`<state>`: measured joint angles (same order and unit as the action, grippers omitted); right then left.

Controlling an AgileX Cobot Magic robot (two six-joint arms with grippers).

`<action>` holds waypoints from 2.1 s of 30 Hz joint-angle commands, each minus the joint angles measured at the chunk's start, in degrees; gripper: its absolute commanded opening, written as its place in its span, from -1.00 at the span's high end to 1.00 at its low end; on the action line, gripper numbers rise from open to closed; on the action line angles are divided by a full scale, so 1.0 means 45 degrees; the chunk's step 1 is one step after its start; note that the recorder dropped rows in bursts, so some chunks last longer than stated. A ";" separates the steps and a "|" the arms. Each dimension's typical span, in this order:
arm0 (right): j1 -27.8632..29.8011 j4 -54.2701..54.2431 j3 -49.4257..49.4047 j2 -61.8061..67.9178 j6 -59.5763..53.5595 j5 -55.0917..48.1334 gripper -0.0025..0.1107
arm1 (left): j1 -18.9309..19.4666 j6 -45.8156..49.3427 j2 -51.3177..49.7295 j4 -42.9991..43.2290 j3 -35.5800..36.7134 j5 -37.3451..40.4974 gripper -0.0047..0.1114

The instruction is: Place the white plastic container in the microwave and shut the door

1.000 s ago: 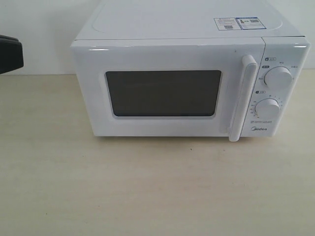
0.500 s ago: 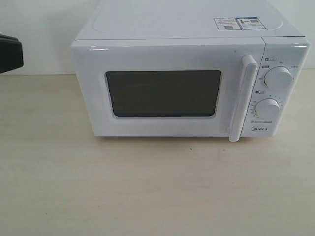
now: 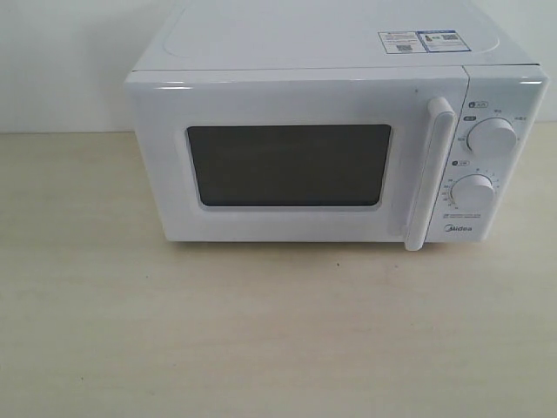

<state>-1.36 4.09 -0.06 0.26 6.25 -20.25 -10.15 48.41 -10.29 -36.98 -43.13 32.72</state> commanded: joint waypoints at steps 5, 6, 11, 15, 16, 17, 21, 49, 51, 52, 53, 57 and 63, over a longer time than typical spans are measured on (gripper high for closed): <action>0.0033 0.0125 0.0014 -0.0059 -0.0018 0.0058 0.96 | 0.0623 -0.4419 0.2286 0.3118 -0.0470 0.0711 0.85; 0.0033 0.0125 0.0014 -0.0059 -0.0018 0.0159 0.96 | 0.0652 -0.5094 0.2286 0.3511 -0.0641 0.0840 0.85; 0.0033 0.0125 0.0014 -0.0059 -0.0041 0.0135 0.96 | 0.0652 -1.0288 0.2286 0.7202 -0.0796 0.0759 0.85; 0.0033 0.0125 0.0014 -0.0059 -0.0041 0.0135 0.96 | 0.0652 -1.5843 0.2286 1.0907 -0.0796 0.2283 0.85; 0.0033 0.0125 0.0014 -0.0059 -0.0041 0.0135 0.96 | 0.0652 -1.6081 0.2286 1.1115 -0.0742 0.2399 0.85; 0.0033 0.0125 0.0014 -0.0059 -0.0041 0.0135 0.96 | 0.0652 -1.5853 0.2286 1.0976 -0.0454 0.2093 0.85; 0.0033 0.0125 0.0014 -0.0059 -0.0041 0.0135 0.96 | 0.1057 -1.3765 0.2286 0.9033 0.2153 -0.1700 0.85; 0.0033 0.0125 0.0014 -0.0059 0.0016 0.0337 0.96 | 0.2267 -0.9689 0.2286 0.8674 0.9585 -0.4093 0.85; 0.0033 0.0125 0.0014 -0.0059 0.0016 0.0337 0.96 | 0.2267 -0.9509 0.2286 0.8674 0.9585 -0.3473 0.85; 0.0033 0.0125 0.0014 -0.0059 0.0016 0.0337 0.96 | 0.2267 -0.9509 0.2286 0.8695 0.9585 -0.3328 0.85; 0.0033 0.0125 0.0014 -0.0059 0.0016 0.0337 0.96 | 0.2267 -0.9509 0.2286 0.8695 0.9585 -0.3315 0.85; 0.0033 0.0125 0.0014 -0.0059 0.0016 0.0337 0.96 | 0.2267 -0.9509 0.2286 0.8695 0.9585 -0.3315 0.85; 0.0033 0.0125 0.0014 -0.0059 0.0016 0.0337 0.96 | 0.2267 -0.9596 0.2286 0.8695 0.9585 -0.3324 0.85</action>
<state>-1.36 4.09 -0.06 0.26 6.35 -19.23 0.00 5.30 -0.21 2.57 -0.23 17.58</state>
